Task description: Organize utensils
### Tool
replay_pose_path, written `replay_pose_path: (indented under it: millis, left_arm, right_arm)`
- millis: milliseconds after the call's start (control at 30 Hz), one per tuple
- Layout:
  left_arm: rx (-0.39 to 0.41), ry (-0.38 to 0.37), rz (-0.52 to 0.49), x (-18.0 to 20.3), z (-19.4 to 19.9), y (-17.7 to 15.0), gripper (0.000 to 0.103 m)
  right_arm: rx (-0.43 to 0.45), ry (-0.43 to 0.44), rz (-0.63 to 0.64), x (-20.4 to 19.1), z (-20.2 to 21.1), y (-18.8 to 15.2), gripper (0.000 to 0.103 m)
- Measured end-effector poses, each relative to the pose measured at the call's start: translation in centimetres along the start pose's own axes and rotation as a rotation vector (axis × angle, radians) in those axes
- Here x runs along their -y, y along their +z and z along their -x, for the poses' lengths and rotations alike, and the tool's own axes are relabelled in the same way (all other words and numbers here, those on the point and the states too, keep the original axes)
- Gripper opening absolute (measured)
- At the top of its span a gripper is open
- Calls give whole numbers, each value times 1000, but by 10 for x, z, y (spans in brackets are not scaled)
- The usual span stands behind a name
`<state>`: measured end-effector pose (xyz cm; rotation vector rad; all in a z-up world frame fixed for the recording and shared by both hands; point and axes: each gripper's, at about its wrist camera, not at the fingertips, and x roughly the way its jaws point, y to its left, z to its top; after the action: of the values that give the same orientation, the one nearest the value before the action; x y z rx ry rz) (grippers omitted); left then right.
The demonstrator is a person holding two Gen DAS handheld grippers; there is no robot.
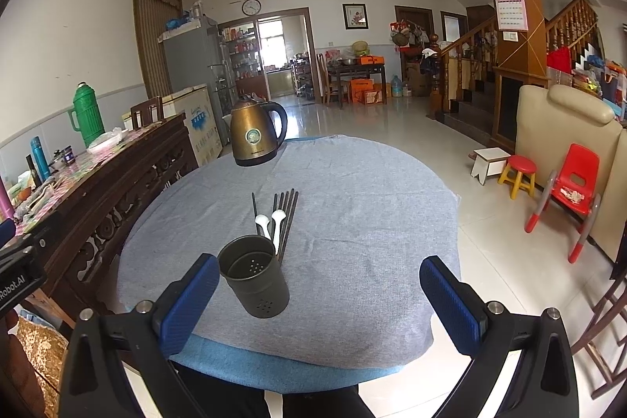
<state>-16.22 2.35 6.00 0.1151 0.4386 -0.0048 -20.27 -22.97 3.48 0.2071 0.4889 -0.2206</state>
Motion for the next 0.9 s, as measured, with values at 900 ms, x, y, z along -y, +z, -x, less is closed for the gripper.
replay_pose_path:
  millis: [900]
  left_arm:
    - [-390, -249, 29, 14, -210, 19, 103]
  right_arm:
    - [-336, 211, -102, 44, -213, 69, 100]
